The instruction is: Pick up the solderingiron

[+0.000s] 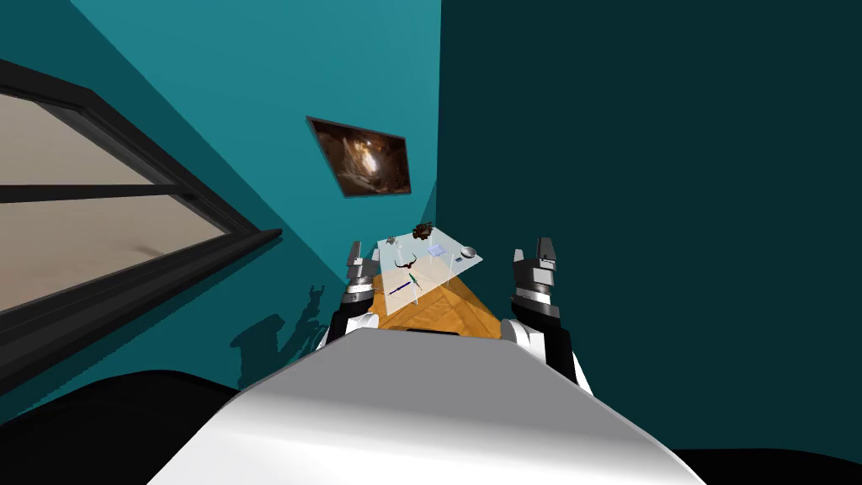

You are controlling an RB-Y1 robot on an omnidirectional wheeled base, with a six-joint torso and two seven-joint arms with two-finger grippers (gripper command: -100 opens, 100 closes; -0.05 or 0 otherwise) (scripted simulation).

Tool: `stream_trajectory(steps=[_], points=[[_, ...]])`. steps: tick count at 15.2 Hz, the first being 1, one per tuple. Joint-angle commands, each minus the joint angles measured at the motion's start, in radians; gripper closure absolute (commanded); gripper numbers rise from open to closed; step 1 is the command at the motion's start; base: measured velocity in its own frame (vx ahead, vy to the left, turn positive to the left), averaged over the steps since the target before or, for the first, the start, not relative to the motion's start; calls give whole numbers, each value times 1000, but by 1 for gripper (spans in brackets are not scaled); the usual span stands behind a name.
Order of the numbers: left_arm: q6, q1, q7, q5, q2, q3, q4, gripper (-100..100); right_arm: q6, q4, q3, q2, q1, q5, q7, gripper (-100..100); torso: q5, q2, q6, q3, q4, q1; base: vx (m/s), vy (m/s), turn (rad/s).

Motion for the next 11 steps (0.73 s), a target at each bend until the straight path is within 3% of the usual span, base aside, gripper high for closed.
stream_trajectory(steps=[1, 4, 11], points=[[18, -7, -8, -5, 35, 2, 17, -100, 0, 0, 0, 0, 0, 0, 0, 0, 0, 0, 0, 0, 0, 0, 11, -16, 2], [61, -25, -27, -17, 79, 5, 60, -100, 0, 0, 0, 0, 0, 0, 0, 0, 0, -2, 0, -1, 0, -3, 39, -56, 11], [151, -63, -67, -41, 133, 13, 151, -100, 0, 0, 0, 0, 0, 0, 0, 0, -1, -4, 0, -2, -1, -6, 45, -74, 11]])
